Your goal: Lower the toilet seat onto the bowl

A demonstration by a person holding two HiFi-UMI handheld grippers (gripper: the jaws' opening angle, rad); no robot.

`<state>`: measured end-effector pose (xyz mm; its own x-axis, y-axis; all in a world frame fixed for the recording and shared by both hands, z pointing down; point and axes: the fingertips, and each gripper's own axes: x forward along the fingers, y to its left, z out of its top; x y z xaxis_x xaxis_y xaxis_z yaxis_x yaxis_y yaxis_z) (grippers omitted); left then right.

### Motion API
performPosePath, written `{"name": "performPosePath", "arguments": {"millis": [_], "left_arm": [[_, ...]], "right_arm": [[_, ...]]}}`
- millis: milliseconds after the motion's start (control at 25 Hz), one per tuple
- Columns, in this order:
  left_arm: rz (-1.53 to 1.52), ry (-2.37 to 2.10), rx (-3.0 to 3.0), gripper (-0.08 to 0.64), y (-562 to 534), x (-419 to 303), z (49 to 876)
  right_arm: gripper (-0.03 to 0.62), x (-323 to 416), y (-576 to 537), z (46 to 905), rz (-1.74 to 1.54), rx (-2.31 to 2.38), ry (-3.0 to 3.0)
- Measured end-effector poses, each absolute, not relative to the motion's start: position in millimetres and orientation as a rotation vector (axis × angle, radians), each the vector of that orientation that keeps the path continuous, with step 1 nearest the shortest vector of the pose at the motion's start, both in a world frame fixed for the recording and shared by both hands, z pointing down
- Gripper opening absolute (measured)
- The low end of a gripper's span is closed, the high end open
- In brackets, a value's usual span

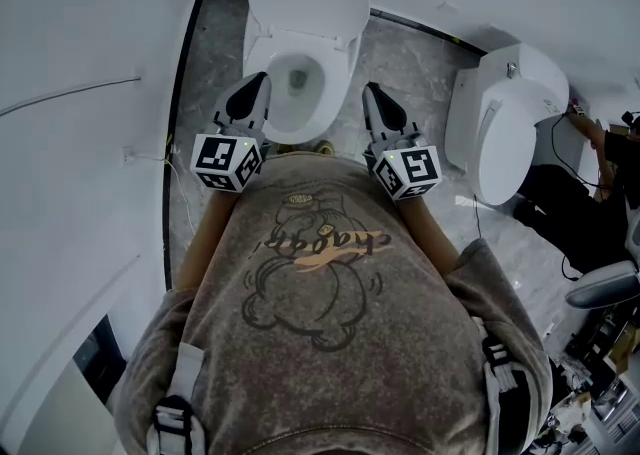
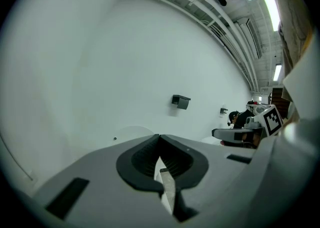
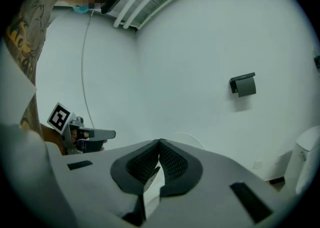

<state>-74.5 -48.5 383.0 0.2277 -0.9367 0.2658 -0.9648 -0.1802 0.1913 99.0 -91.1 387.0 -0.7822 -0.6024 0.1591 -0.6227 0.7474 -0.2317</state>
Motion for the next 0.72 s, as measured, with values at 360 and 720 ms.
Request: {"name": "performPosePath", "arguments": {"millis": [360,720], "left_arm": [[0.150,-1.785,2.172,0.009,-45,-86,386],[0.137,-1.812,2.169,0.009,-41,-101,384]], "right_arm": [[0.026,91,-100,381,0.400,1.020,-2.880],[0.026,85,-102,380,0.374,1.023,-2.879]]}}
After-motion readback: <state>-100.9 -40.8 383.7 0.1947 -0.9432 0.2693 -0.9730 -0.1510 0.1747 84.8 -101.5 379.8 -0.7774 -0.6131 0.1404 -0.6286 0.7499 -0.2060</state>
